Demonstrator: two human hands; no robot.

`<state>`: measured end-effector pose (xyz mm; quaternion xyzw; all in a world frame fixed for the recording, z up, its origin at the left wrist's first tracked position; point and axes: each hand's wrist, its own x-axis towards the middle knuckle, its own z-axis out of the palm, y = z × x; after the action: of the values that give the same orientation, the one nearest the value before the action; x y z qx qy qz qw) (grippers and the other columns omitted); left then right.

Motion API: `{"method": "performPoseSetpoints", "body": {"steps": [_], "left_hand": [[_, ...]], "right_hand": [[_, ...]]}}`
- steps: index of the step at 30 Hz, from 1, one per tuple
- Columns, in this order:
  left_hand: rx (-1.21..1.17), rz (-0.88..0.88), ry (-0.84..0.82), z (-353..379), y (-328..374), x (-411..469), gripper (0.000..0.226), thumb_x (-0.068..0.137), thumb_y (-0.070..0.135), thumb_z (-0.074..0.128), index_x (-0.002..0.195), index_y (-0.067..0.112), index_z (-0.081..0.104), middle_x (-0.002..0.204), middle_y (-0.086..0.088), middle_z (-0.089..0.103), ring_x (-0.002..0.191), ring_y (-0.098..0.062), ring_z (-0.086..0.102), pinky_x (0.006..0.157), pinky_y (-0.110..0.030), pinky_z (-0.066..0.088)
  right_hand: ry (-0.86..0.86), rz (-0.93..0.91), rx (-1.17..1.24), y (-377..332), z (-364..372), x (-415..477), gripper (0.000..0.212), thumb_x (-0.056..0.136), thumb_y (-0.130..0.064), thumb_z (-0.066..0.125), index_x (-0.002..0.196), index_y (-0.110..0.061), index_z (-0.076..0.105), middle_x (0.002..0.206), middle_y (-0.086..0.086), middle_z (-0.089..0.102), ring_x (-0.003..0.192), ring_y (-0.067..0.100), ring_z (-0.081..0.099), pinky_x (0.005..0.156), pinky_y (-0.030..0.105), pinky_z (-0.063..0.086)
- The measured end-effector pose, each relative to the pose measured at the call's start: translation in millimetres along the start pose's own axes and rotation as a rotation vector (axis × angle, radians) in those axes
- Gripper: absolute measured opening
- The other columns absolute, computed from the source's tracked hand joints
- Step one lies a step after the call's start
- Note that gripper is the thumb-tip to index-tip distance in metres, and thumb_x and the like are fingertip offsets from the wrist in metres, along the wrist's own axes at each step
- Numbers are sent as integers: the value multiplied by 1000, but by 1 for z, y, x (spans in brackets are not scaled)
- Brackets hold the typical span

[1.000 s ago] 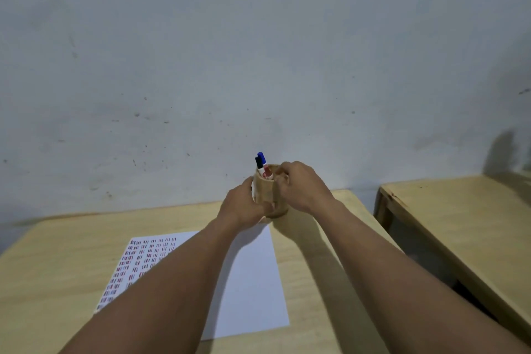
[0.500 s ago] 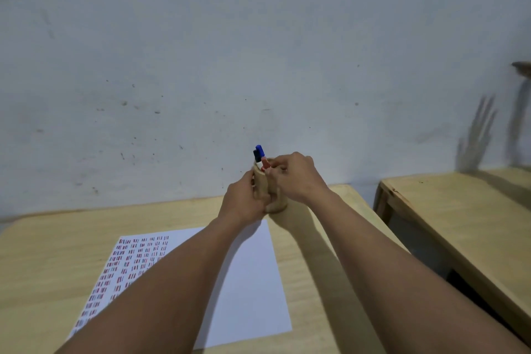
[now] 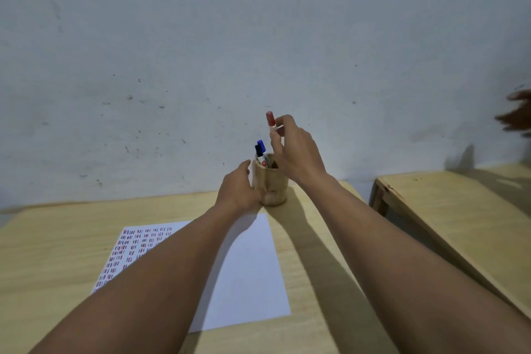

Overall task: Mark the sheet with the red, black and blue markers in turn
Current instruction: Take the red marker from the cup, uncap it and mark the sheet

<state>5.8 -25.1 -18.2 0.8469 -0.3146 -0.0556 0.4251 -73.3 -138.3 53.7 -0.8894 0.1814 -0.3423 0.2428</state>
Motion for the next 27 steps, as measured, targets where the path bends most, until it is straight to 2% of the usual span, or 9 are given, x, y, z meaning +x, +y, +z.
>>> {"method": "performPoseSetpoints", "body": {"steps": [1, 3, 7, 9, 13, 17, 20, 23, 27], "left_hand": [[23, 2, 43, -6, 0, -1, 69, 83, 21, 72, 146, 17, 43, 138, -8, 58, 123, -25, 56, 91, -28, 45], [-9, 22, 156, -21, 3, -3, 61, 90, 17, 66, 147, 16, 44, 136, -8, 60, 120, -23, 58, 93, -27, 44], [-194, 57, 303, -52, 15, -11, 45, 93, 13, 55, 137, 21, 55, 116, 0, 66, 89, -8, 62, 66, -7, 41], [-304, 75, 306, -68, 18, -18, 45, 91, 14, 57, 134, 27, 59, 109, 4, 68, 85, -3, 64, 61, -4, 46], [-388, 117, 280, -90, 13, -30, 27, 87, 21, 67, 112, 29, 73, 91, 5, 77, 85, -14, 74, 83, -39, 61], [-422, 120, 307, -105, 7, -41, 10, 90, 13, 69, 91, 16, 78, 82, -3, 78, 78, -17, 76, 81, -41, 62], [-468, 98, 364, -116, 5, -49, 10, 90, 12, 68, 90, 12, 78, 83, -7, 77, 78, -17, 76, 79, -38, 63], [-500, 91, 371, -128, 0, -54, 10, 92, 12, 66, 92, 11, 77, 85, -10, 77, 80, -17, 76, 79, -38, 63], [-503, 110, 254, -143, -6, -66, 13, 94, 13, 64, 97, 8, 76, 91, -12, 76, 86, -18, 75, 82, -39, 62]], "right_hand": [[13, -20, -9, -4, -1, 1, 29, 105, -20, 42, 129, -9, 54, 108, 12, 69, 96, 30, 63, 79, 47, 53], [32, -69, -28, -12, -2, 3, 28, 104, -16, 44, 128, -9, 56, 108, 11, 69, 96, 29, 62, 77, 47, 53], [-36, -154, -127, -20, 5, -1, 24, 102, -16, 51, 123, -13, 64, 105, 8, 69, 99, 30, 61, 82, 48, 51], [-93, -169, -157, -27, 8, -6, 25, 100, -13, 53, 120, -17, 67, 104, 5, 70, 102, 31, 60, 84, 48, 50], [-162, -190, -192, -44, 13, -17, 30, 98, -8, 55, 121, -20, 70, 109, 4, 70, 109, 29, 59, 91, 48, 48], [-127, -216, -225, -60, 15, -30, 25, 100, -18, 57, 122, -21, 69, 112, 0, 72, 113, 28, 58, 90, 43, 45], [102, -151, -209, -78, 19, -49, 20, 98, -35, 59, 102, -17, 66, 101, 2, 68, 99, 28, 57, 83, 42, 44], [66, 175, 119, -101, 27, -67, 42, 99, -43, 53, 65, -18, 52, 66, -2, 55, 68, 25, 53, 66, 36, 43], [-151, 625, 916, -122, 35, -75, 32, 97, -43, 62, 84, -14, 67, 66, -2, 53, 57, 14, 48, 53, 29, 44]]}}
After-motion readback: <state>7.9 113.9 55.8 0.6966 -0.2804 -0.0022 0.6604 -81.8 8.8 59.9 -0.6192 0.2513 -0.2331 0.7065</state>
